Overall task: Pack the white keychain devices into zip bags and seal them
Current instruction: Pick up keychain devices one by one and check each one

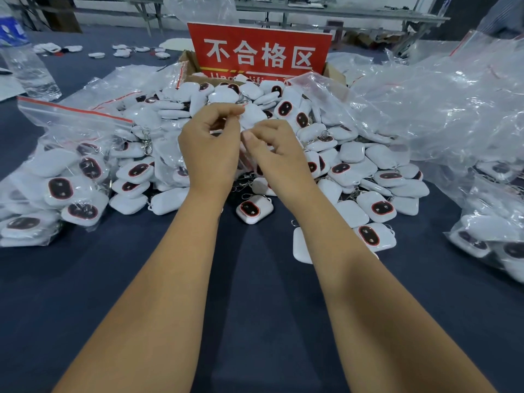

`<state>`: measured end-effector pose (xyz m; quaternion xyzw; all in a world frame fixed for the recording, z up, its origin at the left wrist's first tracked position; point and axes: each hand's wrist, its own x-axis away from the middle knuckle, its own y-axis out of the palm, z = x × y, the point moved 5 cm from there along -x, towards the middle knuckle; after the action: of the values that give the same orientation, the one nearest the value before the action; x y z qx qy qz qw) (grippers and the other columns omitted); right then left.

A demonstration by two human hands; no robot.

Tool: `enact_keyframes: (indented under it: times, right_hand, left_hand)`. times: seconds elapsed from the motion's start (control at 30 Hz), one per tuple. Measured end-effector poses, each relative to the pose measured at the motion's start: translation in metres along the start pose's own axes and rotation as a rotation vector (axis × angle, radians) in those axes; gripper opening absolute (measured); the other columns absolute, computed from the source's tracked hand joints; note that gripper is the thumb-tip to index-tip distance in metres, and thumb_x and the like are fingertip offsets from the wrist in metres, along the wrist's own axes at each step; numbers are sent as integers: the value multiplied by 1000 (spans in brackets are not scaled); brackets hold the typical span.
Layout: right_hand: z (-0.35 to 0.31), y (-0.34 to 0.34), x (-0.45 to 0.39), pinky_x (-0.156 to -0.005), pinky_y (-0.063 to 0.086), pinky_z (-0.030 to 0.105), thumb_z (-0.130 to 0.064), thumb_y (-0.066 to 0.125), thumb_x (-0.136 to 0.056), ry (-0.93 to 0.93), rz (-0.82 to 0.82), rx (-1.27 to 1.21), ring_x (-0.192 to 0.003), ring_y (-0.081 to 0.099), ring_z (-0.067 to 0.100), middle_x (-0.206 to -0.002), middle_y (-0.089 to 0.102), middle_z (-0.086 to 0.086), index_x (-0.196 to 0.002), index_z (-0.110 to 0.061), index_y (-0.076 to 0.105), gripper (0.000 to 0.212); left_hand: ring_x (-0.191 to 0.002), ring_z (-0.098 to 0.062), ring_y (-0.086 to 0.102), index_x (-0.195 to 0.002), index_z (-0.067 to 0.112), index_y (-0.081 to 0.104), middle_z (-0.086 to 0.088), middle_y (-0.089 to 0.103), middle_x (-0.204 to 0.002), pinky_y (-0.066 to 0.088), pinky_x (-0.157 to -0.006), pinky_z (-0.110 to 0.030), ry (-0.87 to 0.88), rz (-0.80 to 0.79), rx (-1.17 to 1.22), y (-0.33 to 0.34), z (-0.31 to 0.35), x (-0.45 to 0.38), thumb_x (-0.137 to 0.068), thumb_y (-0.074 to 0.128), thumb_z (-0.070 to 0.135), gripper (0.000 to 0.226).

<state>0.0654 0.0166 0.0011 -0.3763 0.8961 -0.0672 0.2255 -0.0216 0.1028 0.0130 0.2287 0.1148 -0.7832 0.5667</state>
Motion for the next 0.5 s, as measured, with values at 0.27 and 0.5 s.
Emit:
enact_keyframes:
  times: [0.27,0.5]
  right_hand:
    - [14,-7,-5,-76,44,13,-6,55,-98,57,69,-56,-79,58,-12,-90,66,-16,-107,-16,73,22]
    - [20,-27,-11,-73,59,35,-5,59,-97,131,203,-750,-83,67,12,-98,72,4,-95,-18,71,18]
  left_hand:
    - [-82,-15,65,-100,9,73,-6,73,-88,53,-71,-25,-126,-65,288,-5,0,-7,-92,44,2,30]
    - [-90,12,60,-97,30,71,22,69,-98,46,-75,-10,-135,-52,-22,-16,-3,-11,-90,51,17,25]
